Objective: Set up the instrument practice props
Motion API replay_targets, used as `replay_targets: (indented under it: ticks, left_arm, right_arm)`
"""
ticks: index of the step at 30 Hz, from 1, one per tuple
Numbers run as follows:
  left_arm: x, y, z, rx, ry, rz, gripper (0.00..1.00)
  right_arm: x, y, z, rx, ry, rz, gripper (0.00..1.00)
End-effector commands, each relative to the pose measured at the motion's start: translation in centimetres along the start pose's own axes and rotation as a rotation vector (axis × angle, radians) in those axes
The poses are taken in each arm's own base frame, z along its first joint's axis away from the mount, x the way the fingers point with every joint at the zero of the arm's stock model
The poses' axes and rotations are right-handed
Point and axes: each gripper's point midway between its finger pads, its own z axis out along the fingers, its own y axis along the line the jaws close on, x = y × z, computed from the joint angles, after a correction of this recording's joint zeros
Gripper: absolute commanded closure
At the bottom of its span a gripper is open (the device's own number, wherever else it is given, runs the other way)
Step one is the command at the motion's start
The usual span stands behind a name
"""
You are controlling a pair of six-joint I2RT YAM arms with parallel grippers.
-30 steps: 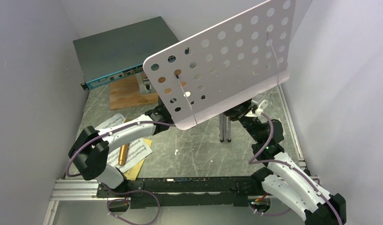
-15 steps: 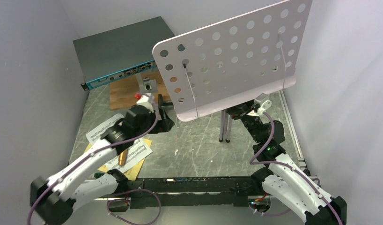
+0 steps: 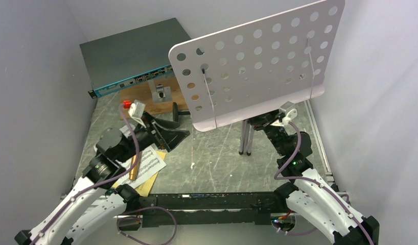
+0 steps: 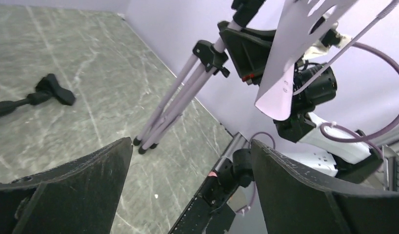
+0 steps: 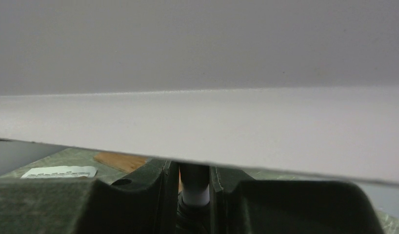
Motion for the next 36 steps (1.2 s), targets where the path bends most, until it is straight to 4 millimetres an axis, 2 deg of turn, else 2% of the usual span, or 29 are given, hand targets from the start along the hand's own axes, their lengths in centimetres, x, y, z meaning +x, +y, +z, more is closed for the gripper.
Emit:
replay_targets:
  ticks: [1,4,8,10,12,18,24,28,33,36]
  left_arm:
    - [1.8,-1.3,2.7,0.189,0.033,-0.009,0.08]
    - [4.1,-0.6,4.9,0.254,-0.013,-0.002,0.17]
    - [7.9,-0.8,8.1,0.245,-0.06,0.142,0.19]
    - [9.0,-1.1,9.6,0.249,-0.079,0.195,0.24]
    - [10.6,-0.5,11.6,0.226,-0.098,0.24,0.27]
    - [12.3,-1.0,15.8,0.249,-0.173,0.262,0.33]
    - [14.0,-0.8,19.2,0.235,-0.108,0.246,0.3]
    - [14.9,-0.3,21.0,0.189,-0.045,0.262,0.36]
    - [15.0,0.8,22.4,0.128,-0.025,0.321,0.5]
    - [15.1,1.2,23.1,0.106,-0.028,0.353,0.54]
  right_arm:
    - [-2.3,0.0,0.3,0.024,-0.047,0.093,1.0]
    - [-2.6,-0.1,0.3,0.034,-0.05,0.096,1.0]
    - [-2.9,-0.1,0.2,0.036,-0.054,0.104,1.0]
    - [-2.8,-0.2,0.2,0.04,-0.054,0.11,1.0]
    - [-3.0,-0.2,0.1,0.042,-0.053,0.116,1.0]
    - [-3.3,0.0,0.0,0.032,-0.057,0.123,1.0]
    - [-3.3,0.3,-0.1,0.018,-0.052,0.121,1.0]
    - [-3.1,0.3,-0.2,0.019,-0.049,0.125,1.0]
    - [-3.2,0.4,-0.2,0.015,-0.051,0.126,1.0]
    - [-3.2,0.4,-0.2,0.016,-0.052,0.13,1.0]
